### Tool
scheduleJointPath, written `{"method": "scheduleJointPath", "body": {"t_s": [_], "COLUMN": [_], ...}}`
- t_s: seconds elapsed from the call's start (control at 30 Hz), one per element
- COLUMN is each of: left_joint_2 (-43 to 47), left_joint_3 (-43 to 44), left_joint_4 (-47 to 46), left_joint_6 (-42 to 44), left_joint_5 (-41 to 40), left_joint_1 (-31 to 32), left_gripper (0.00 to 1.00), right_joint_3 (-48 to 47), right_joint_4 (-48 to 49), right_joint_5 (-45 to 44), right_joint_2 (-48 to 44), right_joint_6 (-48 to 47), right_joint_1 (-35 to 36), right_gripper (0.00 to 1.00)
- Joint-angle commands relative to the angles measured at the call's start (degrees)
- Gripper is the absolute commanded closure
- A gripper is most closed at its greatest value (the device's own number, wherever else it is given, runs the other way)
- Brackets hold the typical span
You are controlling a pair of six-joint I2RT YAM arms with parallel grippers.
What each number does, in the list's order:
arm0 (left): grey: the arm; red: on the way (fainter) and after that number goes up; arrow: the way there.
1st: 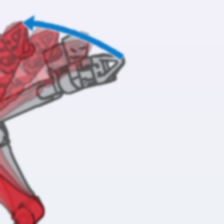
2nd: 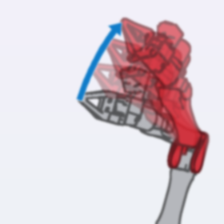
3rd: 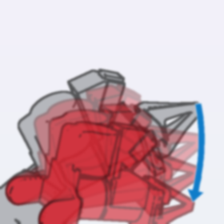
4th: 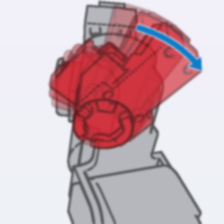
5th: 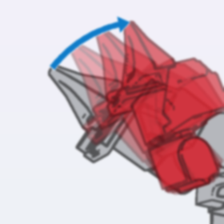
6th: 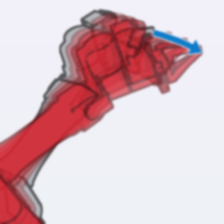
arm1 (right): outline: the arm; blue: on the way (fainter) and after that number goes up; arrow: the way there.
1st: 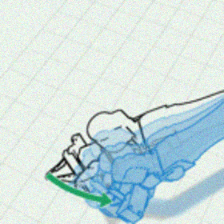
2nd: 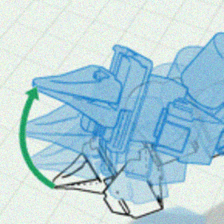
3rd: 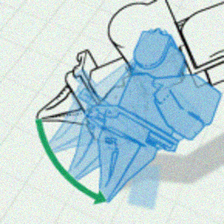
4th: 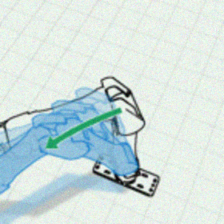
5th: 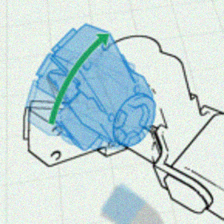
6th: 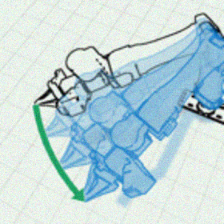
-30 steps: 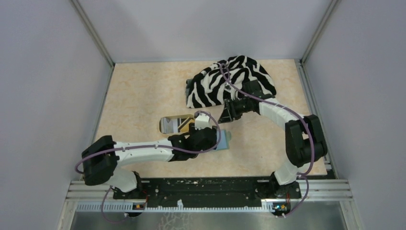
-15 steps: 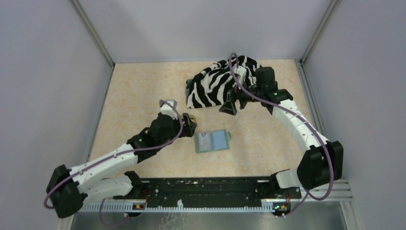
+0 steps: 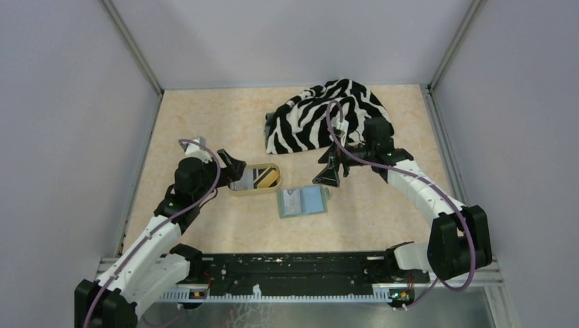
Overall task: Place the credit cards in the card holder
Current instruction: Pick up the credit card from the storage box.
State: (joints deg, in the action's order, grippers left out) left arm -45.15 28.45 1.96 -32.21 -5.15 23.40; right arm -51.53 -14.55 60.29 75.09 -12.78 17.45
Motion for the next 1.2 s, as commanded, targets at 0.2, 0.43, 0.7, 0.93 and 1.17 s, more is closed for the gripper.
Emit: {"method": "scheduleJointPath", "body": {"t_s": [0.2, 0.43, 0.7, 0.93, 1.17], "left_joint_2": [-6.19, -10.49, -14.22, -17.77, -20.71], "left_joint_3": [0.30, 0.53, 0.82, 0.84, 1.32], "left_joint_4": [2.18, 2.48, 0.94, -1.06, -2.40], "left_joint_6": [1.44, 3.60, 4.50, 4.26, 4.35], "left_joint_5": [5.67, 5.84, 8.32, 9.93, 11.78], "left_joint_1": [-7.24, -7.71, -8.79, -9.70, -10.64], "left_gripper": [0.11, 0.16, 0.26, 0.37, 0.37], "right_joint_3": [-1.49, -1.52, -1.53, -1.50, -1.51], "right_joint_4": [5.63, 5.10, 4.90, 4.60, 4.52], "right_joint_5": [2.37, 2.30, 2.43, 2.50, 2.64], "right_joint_2": [-0.65, 0.17, 0.74, 0.85, 0.83], "right_joint_6": [-1.17, -1.55, -1.64, -1.99, -2.08], "right_joint_1": [-0.18, -0.22, -0.23, -0.20, -0.16], "right_gripper": [0.02, 0.02, 0.02, 0.02, 0.02]}}
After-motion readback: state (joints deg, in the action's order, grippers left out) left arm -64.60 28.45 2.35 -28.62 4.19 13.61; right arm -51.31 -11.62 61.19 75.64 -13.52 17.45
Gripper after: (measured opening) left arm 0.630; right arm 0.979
